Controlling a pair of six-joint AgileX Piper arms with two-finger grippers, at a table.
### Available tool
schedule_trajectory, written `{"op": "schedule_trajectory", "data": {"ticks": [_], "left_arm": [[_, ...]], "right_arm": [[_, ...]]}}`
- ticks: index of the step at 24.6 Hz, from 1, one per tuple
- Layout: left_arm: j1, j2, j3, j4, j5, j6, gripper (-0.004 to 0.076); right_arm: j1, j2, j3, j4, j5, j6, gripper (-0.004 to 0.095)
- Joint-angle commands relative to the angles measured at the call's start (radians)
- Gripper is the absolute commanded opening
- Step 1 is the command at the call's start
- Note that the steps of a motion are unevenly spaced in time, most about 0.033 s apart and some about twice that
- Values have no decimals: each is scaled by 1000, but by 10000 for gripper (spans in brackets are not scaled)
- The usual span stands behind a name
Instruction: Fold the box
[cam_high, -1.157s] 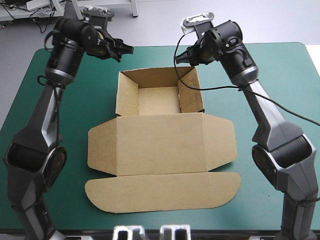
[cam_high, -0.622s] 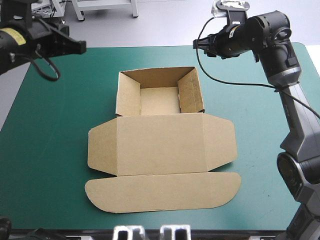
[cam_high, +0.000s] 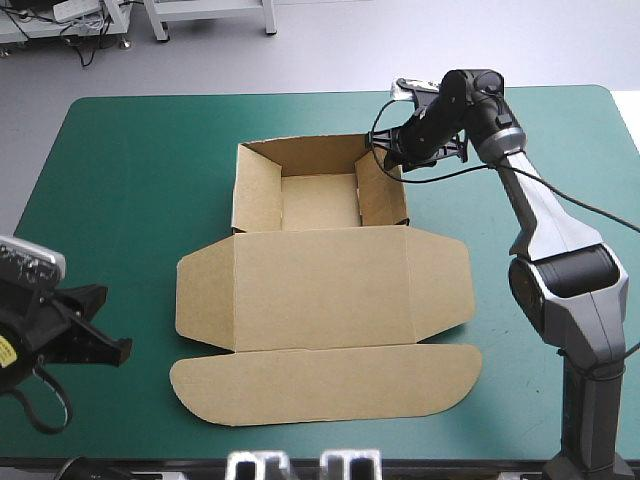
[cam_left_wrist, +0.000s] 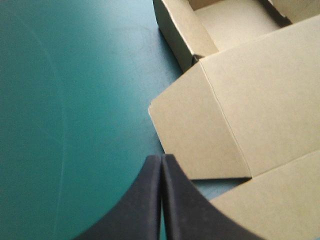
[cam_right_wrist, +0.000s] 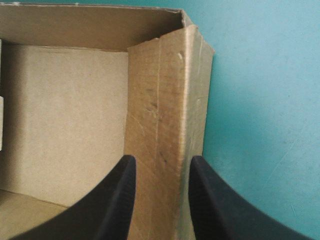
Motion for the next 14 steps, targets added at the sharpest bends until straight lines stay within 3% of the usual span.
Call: {"op": "schedule_trajectory", "data": {"ticks": [1, 7, 9, 10, 14], "left_arm": [[-5, -78, 62, 3, -19, -12, -10], [-5, -191, 197, 3, 15, -56, -10], [-5, -222, 232, 3, 4, -71, -10], [-5, -248, 263, 3, 1, -75, -10], [-5, -266, 285, 24, 12, -75, -10]], "right_arm": [[-5, -37, -22, 17, 2, -13, 323], [-3, 4, -22, 35, 2, -40, 291], [-3, 10, -22, 38, 2, -42, 165], [-1, 10, -22, 57, 2, -58, -23], [-5, -35, -22, 37, 2, -63, -1]]}}
